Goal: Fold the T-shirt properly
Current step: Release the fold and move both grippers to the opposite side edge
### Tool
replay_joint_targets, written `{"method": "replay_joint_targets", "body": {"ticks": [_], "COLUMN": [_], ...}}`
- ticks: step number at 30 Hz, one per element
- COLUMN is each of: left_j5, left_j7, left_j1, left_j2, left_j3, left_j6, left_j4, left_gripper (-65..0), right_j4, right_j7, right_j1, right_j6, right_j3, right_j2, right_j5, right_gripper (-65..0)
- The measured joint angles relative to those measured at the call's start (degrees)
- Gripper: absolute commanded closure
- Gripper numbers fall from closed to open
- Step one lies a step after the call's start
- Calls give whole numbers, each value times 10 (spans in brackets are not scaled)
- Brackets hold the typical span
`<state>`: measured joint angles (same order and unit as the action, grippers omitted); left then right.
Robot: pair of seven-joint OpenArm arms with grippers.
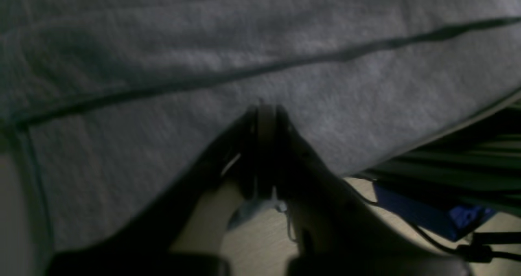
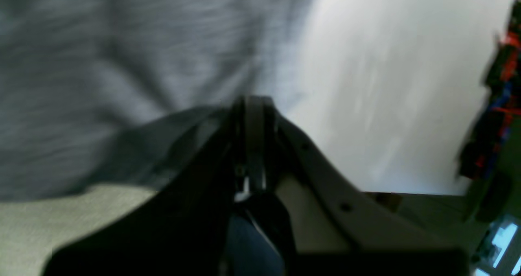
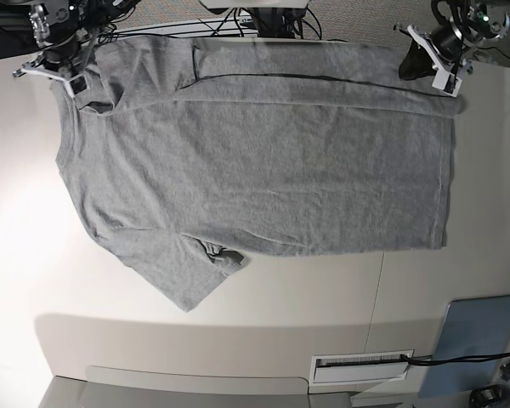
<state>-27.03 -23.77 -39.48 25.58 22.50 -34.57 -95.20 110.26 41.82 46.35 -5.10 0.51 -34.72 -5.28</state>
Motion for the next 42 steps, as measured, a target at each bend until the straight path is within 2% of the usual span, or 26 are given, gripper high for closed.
{"method": "replay_joint_targets", "body": {"ticks": [6,8,10,12,13,14,15,16,18,21,23,26,27,29,31,36,37,39,40,42], "left_j5": [-36,-52,-68,-80,-81,-79,-81,-86,-86,-95,-94,-98,-94,-95,-87,-19,-4,25,36,38], "left_j7": [-53,-61,-64,-71,-74,-73,-70,-68,-74,-112,-138,-165,-165,-165,-164,-148,-132,-109,-101,-94], "left_j1": [-4,1,4,26,45,67,92,119,180,275,339,415,437,476,516,607,621,648,661,685], "left_j2": [43,60,79,86,85,84,84,84,78,64,46,28,24,23,23,21,20,20,21,25], "left_j3": [-1,-1,-1,-2,-2,-2,-2,-3,-4,-2,-2,-3,-3,-3,-14,-82,-97,-125,-136,-151], "left_j6": [21,51,82,121,145,158,154,149,151,145,132,99,94,85,89,94,108,181,198,198], "left_j4": [-70,-96,-108,-107,-105,-101,-93,-81,-47,13,64,148,177,234,290,408,429,473,496,541], "left_gripper": [0,-100,-248,-375,-406,-414,-413,-413,-413,-413,-413,-412,-412,-412,-412,-412,-412,-412,-412,-412], "right_j4": [47,57,59,59,59,59,59,59,59,59,59,57,57,57,57,57,57,57,57,57], "right_j7": [-9,-11,-13,-18,-18,-20,-22,-21,-27,-46,-30,7,7,13,13,14,15,18,24,27], "right_j1": [-1,-11,-30,-57,-71,-86,-102,-117,-147,-189,-216,-254,-263,-273,-273,-273,-273,-273,-273,-273], "right_j6": [-3,-5,-5,-7,-4,-2,5,9,17,14,23,108,115,116,117,124,125,124,123,124], "right_j3": [70,99,121,128,128,128,128,128,128,128,128,114,104,85,67,48,47,47,47,47], "right_j2": [2,2,1,2,4,8,17,24,39,65,84,97,103,113,113,113,112,112,112,112], "right_j5": [15,16,17,17,17,19,31,47,74,101,123,137,142,142,142,138,137,137,136,135], "right_gripper": [0,0,0,-98,-163,-220,-259,-273,-273,-273,-273,-273,-273,-273,-273,-273,-273,-273,-273,-273]}}
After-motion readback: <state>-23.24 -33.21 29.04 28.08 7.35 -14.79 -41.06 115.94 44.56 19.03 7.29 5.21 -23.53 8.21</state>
